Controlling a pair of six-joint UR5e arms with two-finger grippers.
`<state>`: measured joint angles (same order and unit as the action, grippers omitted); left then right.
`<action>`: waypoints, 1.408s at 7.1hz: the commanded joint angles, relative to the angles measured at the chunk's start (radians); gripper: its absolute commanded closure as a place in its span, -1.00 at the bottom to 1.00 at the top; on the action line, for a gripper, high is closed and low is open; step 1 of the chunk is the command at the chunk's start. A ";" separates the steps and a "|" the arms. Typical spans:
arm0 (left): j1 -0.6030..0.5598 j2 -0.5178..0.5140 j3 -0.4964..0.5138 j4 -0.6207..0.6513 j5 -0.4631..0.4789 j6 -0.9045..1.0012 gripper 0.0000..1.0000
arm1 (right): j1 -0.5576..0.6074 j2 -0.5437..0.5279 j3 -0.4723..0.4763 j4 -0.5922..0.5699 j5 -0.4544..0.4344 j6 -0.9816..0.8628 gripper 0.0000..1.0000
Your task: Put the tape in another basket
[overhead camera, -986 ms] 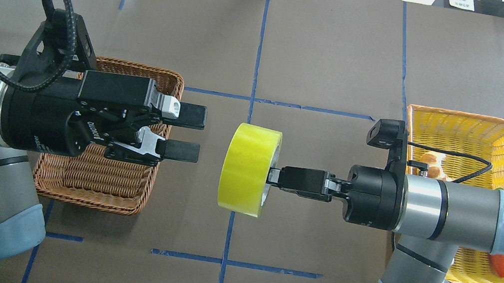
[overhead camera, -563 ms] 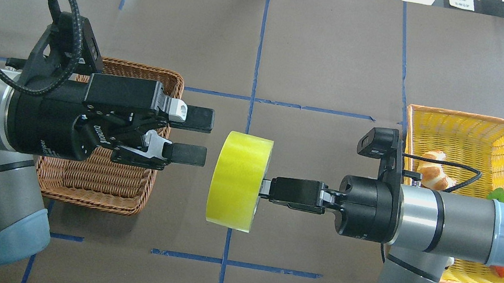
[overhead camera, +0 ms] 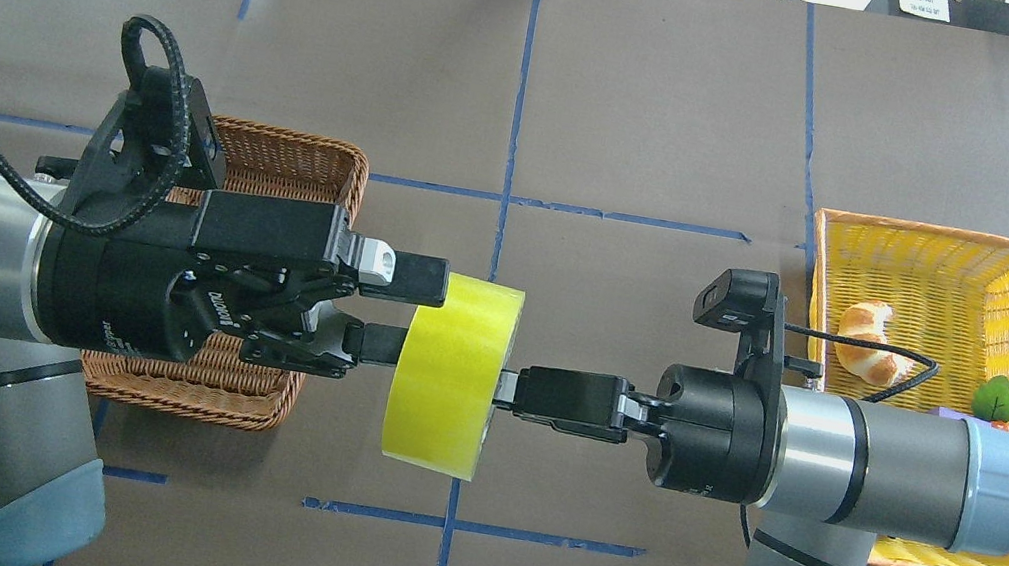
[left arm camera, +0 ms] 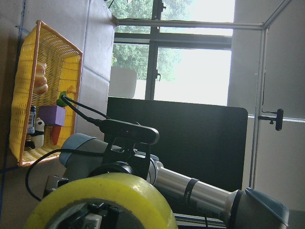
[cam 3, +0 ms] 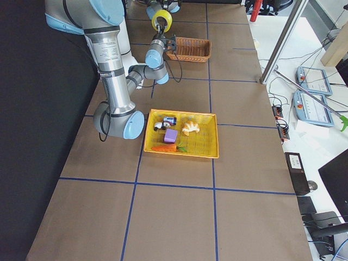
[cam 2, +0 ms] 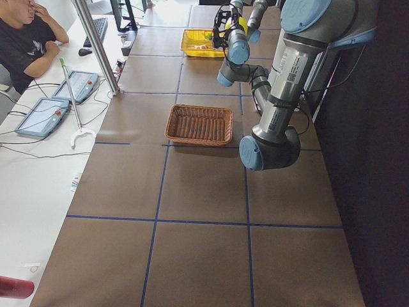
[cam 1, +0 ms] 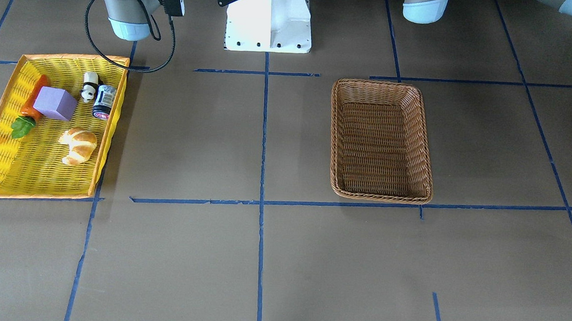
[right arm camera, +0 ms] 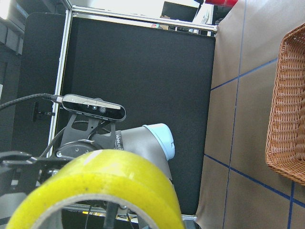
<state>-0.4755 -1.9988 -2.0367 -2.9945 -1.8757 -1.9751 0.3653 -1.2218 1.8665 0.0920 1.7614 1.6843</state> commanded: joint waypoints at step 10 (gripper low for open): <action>0.061 -0.031 0.007 0.000 0.082 -0.002 -0.40 | -0.009 0.008 0.002 0.000 -0.005 -0.002 0.85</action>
<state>-0.4161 -2.0292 -2.0285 -2.9943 -1.8101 -1.9749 0.3560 -1.2134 1.8683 0.0920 1.7575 1.6828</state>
